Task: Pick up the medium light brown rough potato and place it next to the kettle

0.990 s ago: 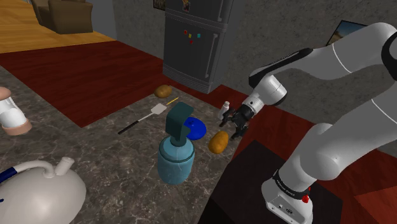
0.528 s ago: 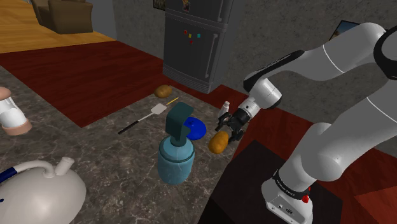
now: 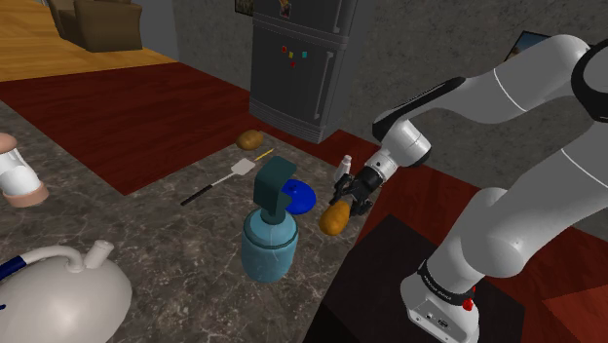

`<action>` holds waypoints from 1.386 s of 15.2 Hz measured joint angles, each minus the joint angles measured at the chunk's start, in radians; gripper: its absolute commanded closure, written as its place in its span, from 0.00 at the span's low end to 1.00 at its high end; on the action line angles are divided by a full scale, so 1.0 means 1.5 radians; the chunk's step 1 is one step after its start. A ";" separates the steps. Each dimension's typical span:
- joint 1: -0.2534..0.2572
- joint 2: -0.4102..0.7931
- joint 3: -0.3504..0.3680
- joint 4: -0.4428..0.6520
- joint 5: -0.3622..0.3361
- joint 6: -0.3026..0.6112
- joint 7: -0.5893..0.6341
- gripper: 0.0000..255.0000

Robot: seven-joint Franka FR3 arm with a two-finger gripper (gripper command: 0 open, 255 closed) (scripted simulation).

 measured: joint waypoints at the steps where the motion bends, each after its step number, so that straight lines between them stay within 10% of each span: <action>1: 0.000 0.000 0.000 0.000 0.000 0.000 0.000 1.00; 21: -0.041 -0.147 0.029 0.003 -0.093 -0.055 0.154 1.00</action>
